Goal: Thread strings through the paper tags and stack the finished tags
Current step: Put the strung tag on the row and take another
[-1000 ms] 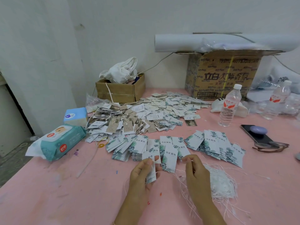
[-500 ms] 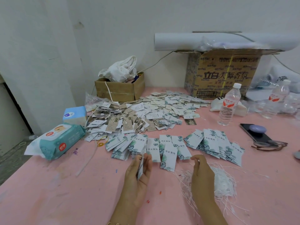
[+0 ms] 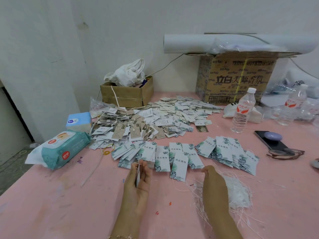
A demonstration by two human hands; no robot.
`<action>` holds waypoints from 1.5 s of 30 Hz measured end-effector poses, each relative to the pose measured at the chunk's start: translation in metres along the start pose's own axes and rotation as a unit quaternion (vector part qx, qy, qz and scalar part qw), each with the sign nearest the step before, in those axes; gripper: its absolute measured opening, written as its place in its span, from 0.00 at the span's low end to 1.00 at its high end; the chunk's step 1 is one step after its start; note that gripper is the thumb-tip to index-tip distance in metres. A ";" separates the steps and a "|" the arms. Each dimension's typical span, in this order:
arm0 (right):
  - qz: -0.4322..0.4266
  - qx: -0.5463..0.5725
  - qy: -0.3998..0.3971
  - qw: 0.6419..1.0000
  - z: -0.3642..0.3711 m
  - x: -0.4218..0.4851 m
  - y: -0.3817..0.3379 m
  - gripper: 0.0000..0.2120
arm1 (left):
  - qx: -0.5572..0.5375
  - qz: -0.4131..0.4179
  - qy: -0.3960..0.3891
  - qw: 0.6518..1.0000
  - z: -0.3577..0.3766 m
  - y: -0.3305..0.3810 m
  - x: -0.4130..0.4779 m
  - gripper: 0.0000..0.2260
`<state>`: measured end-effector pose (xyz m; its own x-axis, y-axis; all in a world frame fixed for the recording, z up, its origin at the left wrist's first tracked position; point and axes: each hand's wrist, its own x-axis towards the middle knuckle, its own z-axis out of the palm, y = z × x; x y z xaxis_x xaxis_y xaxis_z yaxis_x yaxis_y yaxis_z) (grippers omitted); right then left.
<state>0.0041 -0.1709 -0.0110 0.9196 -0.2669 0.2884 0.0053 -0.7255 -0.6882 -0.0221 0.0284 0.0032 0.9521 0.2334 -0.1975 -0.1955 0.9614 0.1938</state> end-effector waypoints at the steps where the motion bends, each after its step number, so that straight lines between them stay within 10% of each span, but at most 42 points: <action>1: -0.025 -0.056 0.013 0.998 0.000 -0.001 -0.004 0.08 | 0.033 0.002 -0.008 0.999 0.000 -0.002 0.001 0.09; 6: -0.167 -0.030 0.095 0.981 0.000 -0.008 -0.012 0.10 | 0.217 -0.027 -0.065 0.974 0.002 -0.020 -0.010 0.10; 14: -0.161 0.327 -0.230 0.902 0.010 -0.019 -0.026 0.20 | 0.451 -0.021 -0.112 0.885 -0.004 -0.035 -0.013 0.14; 21: -0.179 0.239 -0.183 0.937 0.007 -0.016 -0.022 0.03 | 0.548 0.001 -0.091 0.831 -0.004 -0.036 -0.014 0.14; 32: -0.181 0.216 -0.064 0.957 0.005 -0.013 -0.025 0.04 | 0.579 0.000 -0.121 0.806 -0.006 -0.037 -0.013 0.03; 45: -0.138 0.295 -0.112 0.939 0.003 -0.015 -0.025 0.09 | 0.578 0.015 -0.113 0.808 -0.006 -0.037 -0.015 0.05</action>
<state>-0.0086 -0.1467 -0.0001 0.9103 0.0685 0.4083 0.4117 -0.2530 -0.8755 -0.0303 -0.0095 -0.0065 0.9952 0.0961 -0.0200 0.0057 0.1470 0.9891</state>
